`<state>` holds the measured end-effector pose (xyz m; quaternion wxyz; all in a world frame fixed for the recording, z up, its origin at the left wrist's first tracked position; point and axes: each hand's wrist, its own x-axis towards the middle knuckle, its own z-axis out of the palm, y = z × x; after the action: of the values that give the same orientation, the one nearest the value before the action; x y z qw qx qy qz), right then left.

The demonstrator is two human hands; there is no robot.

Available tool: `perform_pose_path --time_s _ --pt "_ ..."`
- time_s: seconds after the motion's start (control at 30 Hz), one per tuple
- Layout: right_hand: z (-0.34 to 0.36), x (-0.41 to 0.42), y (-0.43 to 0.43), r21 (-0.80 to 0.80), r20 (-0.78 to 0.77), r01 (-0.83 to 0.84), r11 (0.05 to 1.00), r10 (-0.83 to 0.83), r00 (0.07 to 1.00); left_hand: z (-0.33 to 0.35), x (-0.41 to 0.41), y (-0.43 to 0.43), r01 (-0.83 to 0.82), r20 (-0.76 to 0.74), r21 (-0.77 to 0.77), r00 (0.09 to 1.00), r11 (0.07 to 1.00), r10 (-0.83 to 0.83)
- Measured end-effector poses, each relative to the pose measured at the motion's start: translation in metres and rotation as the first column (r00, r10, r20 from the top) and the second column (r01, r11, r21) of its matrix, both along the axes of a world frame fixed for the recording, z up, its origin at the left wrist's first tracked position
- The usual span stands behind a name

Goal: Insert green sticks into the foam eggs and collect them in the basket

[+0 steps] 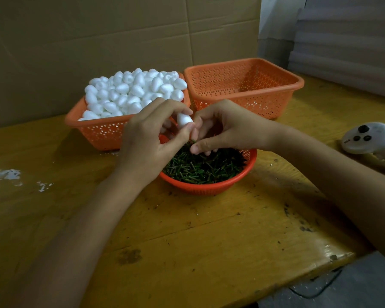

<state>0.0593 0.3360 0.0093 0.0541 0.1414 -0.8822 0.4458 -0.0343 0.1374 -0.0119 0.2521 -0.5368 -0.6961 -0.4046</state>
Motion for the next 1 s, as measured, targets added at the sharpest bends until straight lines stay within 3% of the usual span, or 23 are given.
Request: perform_pose_path --time_s 0.37,0.57,1.0 --pt "-0.0009 -0.0011 -0.0011 -0.043 -0.009 0.068 0.997 -0.068 0.998 0.0009 0.0025 -0.0004 0.004 0.015 -0.008 1.0 1.0 -0.004" --pt "-0.0026 -0.0025 0.0006 -0.058 -0.035 0.082 0.995 -0.084 0.996 -0.0015 0.0009 0.0043 0.093 0.393 0.13 0.909 0.987 -0.137" --pt "-0.0042 -0.0049 0.0016 -0.03 -0.081 0.035 0.999 -0.037 0.996 -0.0011 -0.0019 0.0041 0.186 0.506 0.16 0.828 0.969 -0.242"
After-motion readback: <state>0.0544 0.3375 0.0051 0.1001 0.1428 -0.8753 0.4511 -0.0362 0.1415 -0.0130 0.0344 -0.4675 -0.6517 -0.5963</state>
